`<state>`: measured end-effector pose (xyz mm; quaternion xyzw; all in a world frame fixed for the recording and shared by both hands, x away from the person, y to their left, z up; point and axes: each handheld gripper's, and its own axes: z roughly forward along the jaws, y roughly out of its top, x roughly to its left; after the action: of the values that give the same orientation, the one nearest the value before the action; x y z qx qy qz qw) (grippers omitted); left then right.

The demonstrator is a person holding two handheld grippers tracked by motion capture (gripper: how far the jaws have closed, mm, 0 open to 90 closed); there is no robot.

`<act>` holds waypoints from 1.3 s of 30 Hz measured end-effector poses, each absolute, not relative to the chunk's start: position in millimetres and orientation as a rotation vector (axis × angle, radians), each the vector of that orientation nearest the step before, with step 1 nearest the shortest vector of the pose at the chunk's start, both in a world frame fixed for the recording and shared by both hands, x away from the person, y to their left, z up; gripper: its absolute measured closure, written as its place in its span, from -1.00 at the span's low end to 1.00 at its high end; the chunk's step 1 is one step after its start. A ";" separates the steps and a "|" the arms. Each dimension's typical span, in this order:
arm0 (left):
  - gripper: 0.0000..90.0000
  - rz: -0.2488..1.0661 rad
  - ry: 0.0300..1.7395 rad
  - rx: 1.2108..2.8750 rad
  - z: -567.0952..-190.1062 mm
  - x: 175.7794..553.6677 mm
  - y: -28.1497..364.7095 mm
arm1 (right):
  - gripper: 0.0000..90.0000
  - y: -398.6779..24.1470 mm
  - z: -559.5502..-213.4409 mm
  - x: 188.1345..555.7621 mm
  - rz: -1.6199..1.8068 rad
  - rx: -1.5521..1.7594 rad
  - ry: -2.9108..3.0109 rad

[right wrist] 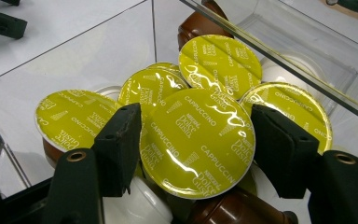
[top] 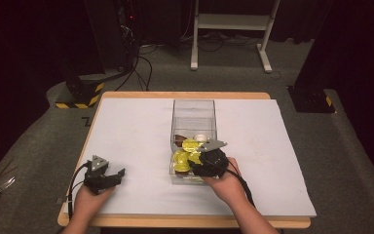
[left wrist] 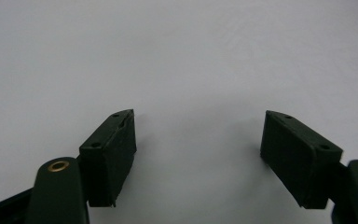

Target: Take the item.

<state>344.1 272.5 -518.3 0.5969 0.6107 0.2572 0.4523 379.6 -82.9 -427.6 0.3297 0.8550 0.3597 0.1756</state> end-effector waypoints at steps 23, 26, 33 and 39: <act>-0.41 0.636 1.505 1.481 -518.2 343.5 272.7 | -0.26 -76.2 -426.1 377.8 0.957 0.960 2.407; -0.41 0.635 1.505 1.481 -518.2 343.6 272.7 | -0.17 -78.3 -427.2 377.0 0.968 0.957 2.409; -0.42 0.628 1.506 1.483 -518.2 343.7 272.8 | -0.14 -81.8 -427.3 375.3 1.003 0.987 2.400; -0.42 0.627 1.505 1.482 -518.2 343.8 272.7 | -0.14 -84.9 -422.2 373.4 1.048 0.978 2.378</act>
<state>343.8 272.7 -518.2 0.6000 0.6094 0.2540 0.4519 373.4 -84.9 -422.2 0.3464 0.8422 0.3711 0.1817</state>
